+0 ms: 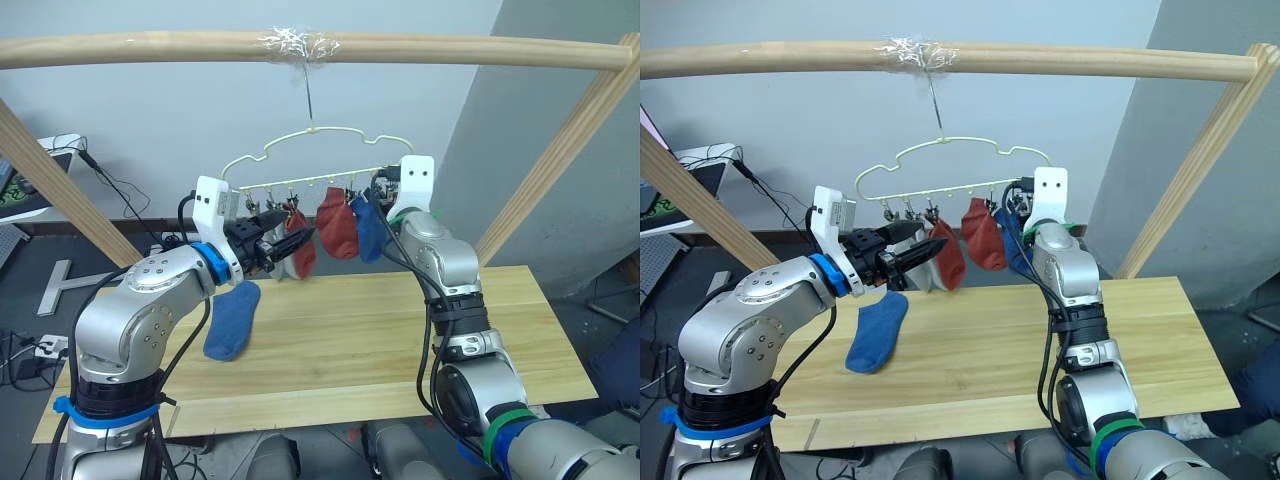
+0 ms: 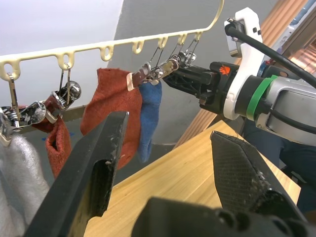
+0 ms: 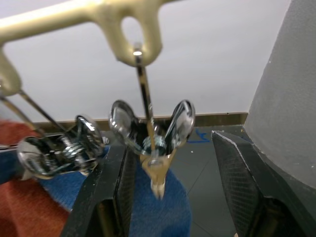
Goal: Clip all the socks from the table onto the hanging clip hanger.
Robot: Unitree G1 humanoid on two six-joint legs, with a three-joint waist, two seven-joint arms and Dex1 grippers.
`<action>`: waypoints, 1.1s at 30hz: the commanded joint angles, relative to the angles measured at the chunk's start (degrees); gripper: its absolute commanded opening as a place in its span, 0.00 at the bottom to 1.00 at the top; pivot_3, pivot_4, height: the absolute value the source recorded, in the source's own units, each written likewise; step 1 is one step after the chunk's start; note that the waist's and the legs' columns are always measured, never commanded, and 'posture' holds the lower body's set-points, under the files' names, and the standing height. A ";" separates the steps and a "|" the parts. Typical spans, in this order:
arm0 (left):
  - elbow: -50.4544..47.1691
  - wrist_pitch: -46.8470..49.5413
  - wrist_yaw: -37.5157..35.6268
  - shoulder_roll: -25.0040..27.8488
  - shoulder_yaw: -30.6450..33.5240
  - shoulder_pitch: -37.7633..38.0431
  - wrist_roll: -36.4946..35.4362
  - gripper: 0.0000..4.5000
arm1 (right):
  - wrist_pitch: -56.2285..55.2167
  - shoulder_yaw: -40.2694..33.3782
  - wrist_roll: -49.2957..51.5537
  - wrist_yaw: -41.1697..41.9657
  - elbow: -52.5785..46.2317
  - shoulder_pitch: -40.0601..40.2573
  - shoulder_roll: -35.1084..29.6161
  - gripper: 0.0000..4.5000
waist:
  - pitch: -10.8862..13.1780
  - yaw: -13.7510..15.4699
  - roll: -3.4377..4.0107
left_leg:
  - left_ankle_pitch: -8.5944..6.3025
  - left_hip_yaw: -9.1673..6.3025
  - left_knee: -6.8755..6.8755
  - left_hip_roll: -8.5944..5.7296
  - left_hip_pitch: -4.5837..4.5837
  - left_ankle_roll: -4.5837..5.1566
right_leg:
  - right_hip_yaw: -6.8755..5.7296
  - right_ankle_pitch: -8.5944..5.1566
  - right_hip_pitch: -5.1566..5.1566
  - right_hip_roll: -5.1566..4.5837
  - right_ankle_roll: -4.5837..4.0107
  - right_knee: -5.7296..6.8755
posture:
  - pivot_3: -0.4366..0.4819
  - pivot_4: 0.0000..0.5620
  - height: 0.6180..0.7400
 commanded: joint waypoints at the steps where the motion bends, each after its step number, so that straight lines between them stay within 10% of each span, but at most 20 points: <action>1: -2.60 -0.83 0.46 0.32 0.97 0.03 -0.39 0.68 | -2.26 -0.64 -0.38 -0.66 -0.22 -3.08 -0.34 0.55 | 0.00 0.00 0.00 | 0.00 0.00 0.00 0.00 0.00 0.00 | 0.00 0.00 0.00 0.00 0.00 0.00 | 0.38 0.22 1.00; 21: -3.16 -1.13 1.51 0.20 1.26 1.05 -0.45 0.68 | -3.25 -0.94 0.01 -0.85 1.59 -5.11 -0.18 0.55 | 0.00 0.07 0.00 | 0.00 -0.01 0.00 0.01 0.01 0.00 | -0.01 0.00 0.00 0.00 0.00 0.02 | 0.39 0.22 1.00; 30: -3.04 -1.19 1.46 0.29 1.44 1.38 -0.41 0.68 | -3.01 -0.78 -0.19 -1.51 1.53 -5.09 -0.11 0.02 | 0.00 0.15 0.00 | 0.00 -0.02 0.00 0.00 0.00 0.00 | -0.02 0.00 0.00 0.00 -0.01 0.03 | 0.39 0.22 1.00; 33: -3.03 -1.28 1.45 0.34 1.50 1.78 -0.30 0.68 | -3.00 -0.80 -0.16 -1.57 1.55 -5.12 -0.13 0.01 | 0.00 0.22 0.00 | 0.00 -0.01 0.01 0.00 0.00 0.00 | -0.01 0.00 0.01 -0.01 -0.01 0.02 | 0.39 0.22 1.00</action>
